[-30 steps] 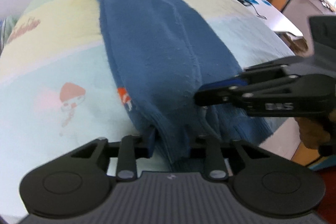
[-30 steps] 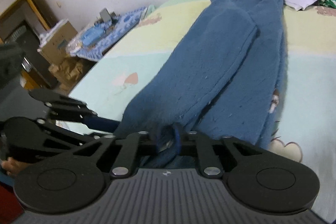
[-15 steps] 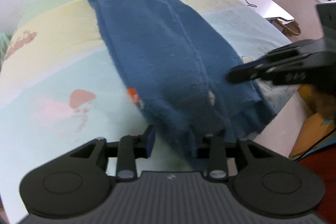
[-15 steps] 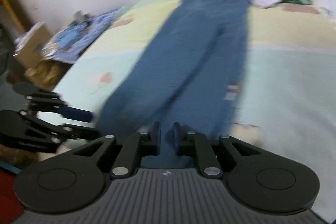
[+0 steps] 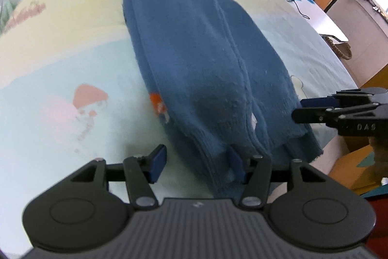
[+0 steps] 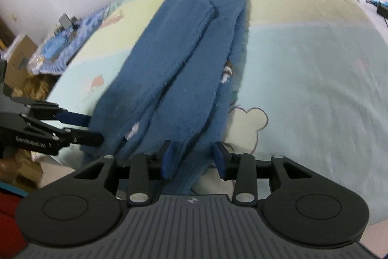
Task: Fold clothes
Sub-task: 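Grasp the sweater hem end with both grippers side by side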
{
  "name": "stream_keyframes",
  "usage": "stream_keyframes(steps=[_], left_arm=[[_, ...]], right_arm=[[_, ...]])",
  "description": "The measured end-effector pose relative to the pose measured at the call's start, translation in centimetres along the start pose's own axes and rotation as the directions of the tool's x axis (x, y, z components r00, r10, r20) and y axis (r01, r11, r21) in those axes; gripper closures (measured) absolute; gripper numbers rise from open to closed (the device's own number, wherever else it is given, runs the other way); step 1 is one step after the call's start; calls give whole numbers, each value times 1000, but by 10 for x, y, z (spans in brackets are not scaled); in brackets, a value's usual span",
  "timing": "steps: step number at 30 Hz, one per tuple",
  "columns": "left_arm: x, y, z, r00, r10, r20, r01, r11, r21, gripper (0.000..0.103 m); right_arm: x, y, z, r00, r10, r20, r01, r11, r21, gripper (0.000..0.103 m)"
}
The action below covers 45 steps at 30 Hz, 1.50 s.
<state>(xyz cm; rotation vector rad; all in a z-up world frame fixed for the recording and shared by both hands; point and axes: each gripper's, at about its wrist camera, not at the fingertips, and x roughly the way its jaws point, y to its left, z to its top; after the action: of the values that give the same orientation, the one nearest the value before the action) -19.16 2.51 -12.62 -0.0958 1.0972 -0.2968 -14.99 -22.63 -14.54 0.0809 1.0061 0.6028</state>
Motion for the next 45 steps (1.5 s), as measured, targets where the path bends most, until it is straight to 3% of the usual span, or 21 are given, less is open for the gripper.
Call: stream_keyframes(steps=[3,8,11,13,17,21,26,28,34,37,39,42,45], left_arm=[[0,2,-3,1000,-14,-2,14,1000,-22,45],[0,2,-5,999,-34,4,35,999,-22,35],[0,-1,-7,999,-37,5,37,999,-12,30],[-1,-2,-8,999,-39,6,39,999,-6,30],[-1,-5,-10,999,-38,16,38,999,-11,36],[-3,-2,-11,999,-43,22,44,999,-29,43],[-5,2,-13,998,-50,29,52,997,-50,60],[-6,3,-13,998,-53,31,55,997,-59,60],[-7,4,-14,997,-60,41,63,996,-69,52],[-4,0,-13,997,-62,49,65,996,-55,40],[-2,-5,-12,997,-58,53,60,998,-36,40],[-1,-6,-12,996,-61,60,62,998,-15,48],[-1,-2,-11,995,-80,63,82,996,-29,63]], right_arm=[[-3,-7,-3,1000,3,-9,-2,1000,25,62],[2,-1,-2,998,59,-26,-59,998,9,59],[4,6,-4,998,52,-20,-53,998,-34,59],[2,3,-4,999,51,-20,-51,998,-20,66],[2,-8,-3,998,64,-22,-63,997,33,73],[7,3,-1,999,49,-8,-49,999,-1,79],[3,0,-4,999,44,-9,-44,999,8,82],[2,-4,-4,999,51,-18,-50,998,34,78],[3,2,-5,999,48,-17,-47,998,34,69],[6,4,-5,999,48,2,-48,998,39,69],[8,6,-5,999,41,10,-41,998,37,68],[7,7,-5,1000,29,9,-29,999,39,73],[6,9,-6,1000,16,7,-17,999,42,79]])
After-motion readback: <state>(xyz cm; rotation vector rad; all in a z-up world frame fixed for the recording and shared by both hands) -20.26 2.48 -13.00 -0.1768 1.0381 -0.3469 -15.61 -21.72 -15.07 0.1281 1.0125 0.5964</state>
